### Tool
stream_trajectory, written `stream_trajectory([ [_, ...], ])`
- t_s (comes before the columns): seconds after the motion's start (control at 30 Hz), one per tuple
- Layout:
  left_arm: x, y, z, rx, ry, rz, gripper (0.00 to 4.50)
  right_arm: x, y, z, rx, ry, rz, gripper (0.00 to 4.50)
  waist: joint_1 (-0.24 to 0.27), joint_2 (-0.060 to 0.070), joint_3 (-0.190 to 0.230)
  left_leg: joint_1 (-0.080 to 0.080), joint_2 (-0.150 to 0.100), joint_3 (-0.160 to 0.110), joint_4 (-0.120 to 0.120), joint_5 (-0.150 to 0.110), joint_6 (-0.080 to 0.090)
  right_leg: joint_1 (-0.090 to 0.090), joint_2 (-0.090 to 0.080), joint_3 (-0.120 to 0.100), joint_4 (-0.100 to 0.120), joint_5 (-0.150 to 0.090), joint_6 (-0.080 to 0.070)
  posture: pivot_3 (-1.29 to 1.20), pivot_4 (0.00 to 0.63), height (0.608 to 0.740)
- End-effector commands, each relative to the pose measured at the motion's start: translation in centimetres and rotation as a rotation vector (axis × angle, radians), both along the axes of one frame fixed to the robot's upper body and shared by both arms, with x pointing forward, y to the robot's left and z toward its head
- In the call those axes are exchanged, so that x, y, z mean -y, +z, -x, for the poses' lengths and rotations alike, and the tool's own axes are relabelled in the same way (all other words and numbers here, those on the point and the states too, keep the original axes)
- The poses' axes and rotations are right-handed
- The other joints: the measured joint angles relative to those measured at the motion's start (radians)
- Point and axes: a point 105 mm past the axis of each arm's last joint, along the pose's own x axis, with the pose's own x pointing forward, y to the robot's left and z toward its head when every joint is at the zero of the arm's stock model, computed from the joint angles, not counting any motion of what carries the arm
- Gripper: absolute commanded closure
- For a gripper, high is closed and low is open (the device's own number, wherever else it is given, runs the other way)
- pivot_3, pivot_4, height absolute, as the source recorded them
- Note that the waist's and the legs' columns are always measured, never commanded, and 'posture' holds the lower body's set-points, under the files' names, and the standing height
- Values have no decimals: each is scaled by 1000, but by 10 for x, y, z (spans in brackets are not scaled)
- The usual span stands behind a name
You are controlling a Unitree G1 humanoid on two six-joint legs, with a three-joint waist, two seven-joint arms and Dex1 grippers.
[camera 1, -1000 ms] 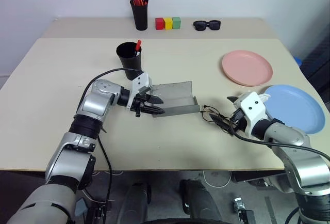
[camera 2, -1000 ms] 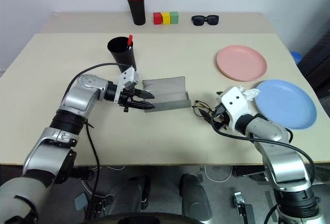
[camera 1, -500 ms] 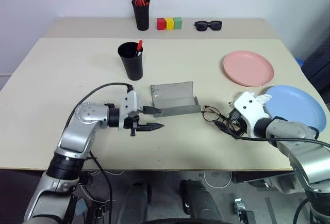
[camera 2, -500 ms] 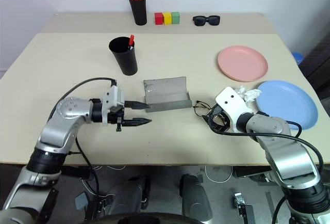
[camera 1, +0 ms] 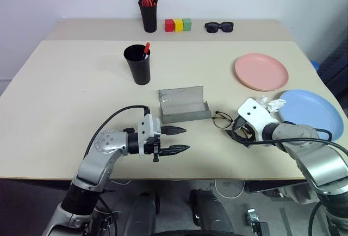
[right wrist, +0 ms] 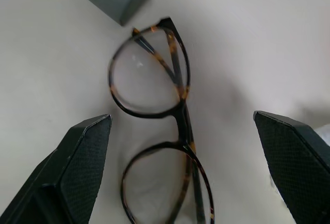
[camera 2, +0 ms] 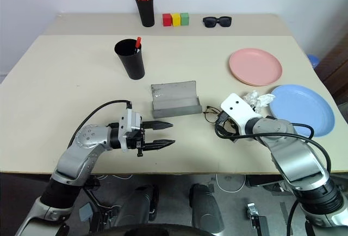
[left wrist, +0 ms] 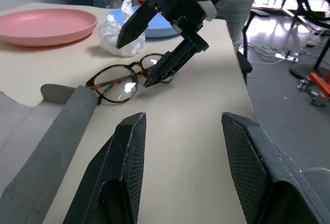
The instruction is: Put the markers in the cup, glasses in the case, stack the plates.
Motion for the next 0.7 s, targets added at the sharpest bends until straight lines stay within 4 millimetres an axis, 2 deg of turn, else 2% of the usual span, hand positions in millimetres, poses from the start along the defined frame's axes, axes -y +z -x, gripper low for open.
stream_trajectory([
  [0.03,5,4,4,30,-20,19,2089,1,9,-4,40,-4,23,1356,0,0,0,0,0,0,0,0,0,0,0,0,0,0,0,0,150,740],
  [0.23,7,3,5,37,-15,16,2089,2,7,-6,32,-17,27,4451,0,0,0,0,0,0,0,0,0,0,0,0,0,0,0,0,150,740],
  [0.37,7,4,3,36,1,24,2089,2,7,-6,29,-13,38,4451,-1,0,0,0,0,0,0,0,0,0,0,0,0,0,0,0,150,740],
  [0.5,4,5,-2,44,41,34,2089,0,15,-6,63,22,62,4451,-1,0,0,0,0,0,0,0,0,0,0,0,0,0,0,0,150,740],
  [0.6,-5,8,-11,43,112,56,2089,-2,31,-9,131,61,93,4451,-1,0,0,0,0,0,0,0,0,0,0,0,-1,0,0,0,150,740],
  [0.7,-22,9,-21,30,220,90,2089,-15,57,-11,244,177,119,4451,-4,0,0,0,0,0,0,0,0,0,0,0,0,0,0,0,150,740],
])
